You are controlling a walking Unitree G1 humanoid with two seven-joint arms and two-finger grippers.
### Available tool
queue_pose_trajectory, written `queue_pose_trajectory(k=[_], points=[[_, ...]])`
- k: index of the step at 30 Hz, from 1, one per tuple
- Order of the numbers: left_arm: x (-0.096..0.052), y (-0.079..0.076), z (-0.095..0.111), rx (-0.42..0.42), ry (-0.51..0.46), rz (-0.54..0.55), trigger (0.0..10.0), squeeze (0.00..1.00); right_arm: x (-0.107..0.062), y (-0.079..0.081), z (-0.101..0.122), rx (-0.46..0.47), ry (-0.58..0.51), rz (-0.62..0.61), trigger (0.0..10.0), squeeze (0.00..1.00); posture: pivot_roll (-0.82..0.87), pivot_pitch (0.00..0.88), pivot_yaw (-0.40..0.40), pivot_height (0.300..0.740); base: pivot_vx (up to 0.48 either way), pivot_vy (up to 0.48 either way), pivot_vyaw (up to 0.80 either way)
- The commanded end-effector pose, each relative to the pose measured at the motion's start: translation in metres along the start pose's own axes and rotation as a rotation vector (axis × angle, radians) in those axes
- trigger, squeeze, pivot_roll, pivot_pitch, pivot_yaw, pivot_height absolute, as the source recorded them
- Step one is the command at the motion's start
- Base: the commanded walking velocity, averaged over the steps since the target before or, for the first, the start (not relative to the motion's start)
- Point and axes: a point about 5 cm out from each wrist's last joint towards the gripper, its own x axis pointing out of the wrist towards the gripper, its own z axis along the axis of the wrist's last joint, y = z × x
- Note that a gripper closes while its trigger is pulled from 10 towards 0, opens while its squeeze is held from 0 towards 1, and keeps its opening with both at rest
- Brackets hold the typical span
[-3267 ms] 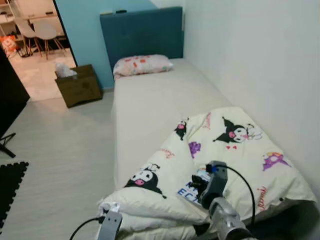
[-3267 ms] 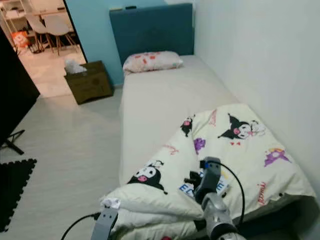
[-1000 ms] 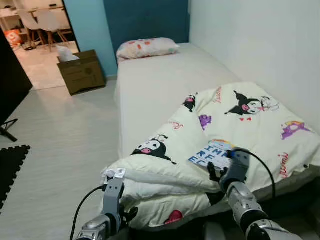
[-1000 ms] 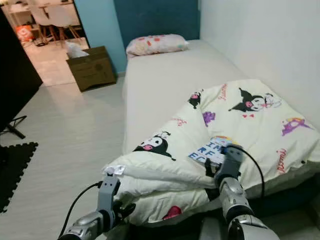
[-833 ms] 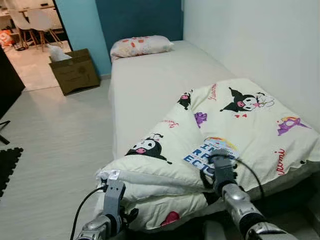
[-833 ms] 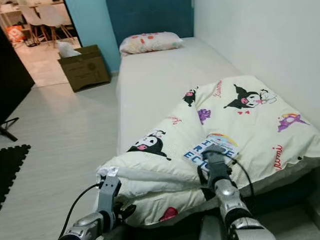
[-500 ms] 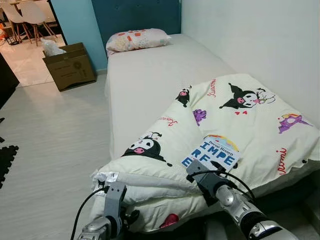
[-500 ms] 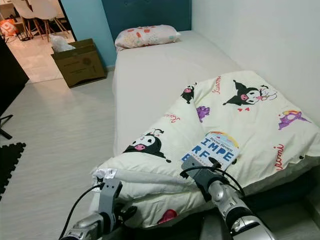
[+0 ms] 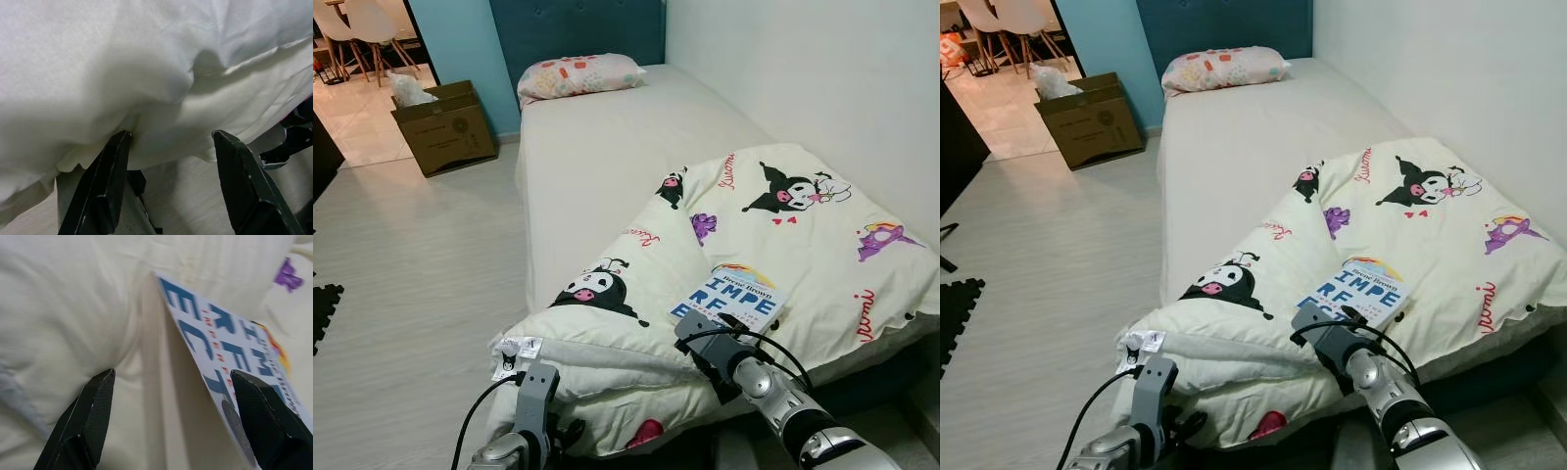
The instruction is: Clean up the room
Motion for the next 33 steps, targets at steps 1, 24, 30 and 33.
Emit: queue_pose_trajectory(k=[1,24,30,33], points=[[-0.004,0.005,-0.007,0.006,0.025,0.014,10.0,0.0,-0.001,0.011,-0.001,0.031,-0.01,0.043,10.0,0.0,0.01,0.046,0.06,0.563,0.0,0.0,0.0],[-0.004,0.005,-0.006,0.013,0.015,0.017,10.0,0.0,-0.006,-0.014,-0.021,-0.183,0.137,-0.226,0.3,0.0,0.03,0.047,0.048,0.563,0.0,0.0,0.0],[-0.003,0.004,-0.006,0.013,0.012,0.014,10.0,0.0,-0.007,-0.013,-0.021,-0.202,0.135,-0.254,0.0,0.0,0.03,0.041,0.042,0.563,0.0,0.0,0.0],[-0.003,0.003,-0.006,0.013,0.011,0.013,10.0,0.0,-0.007,-0.015,-0.021,-0.209,0.136,-0.273,0.0,0.0,0.03,0.041,0.043,0.563,0.0,0.0,0.0]])
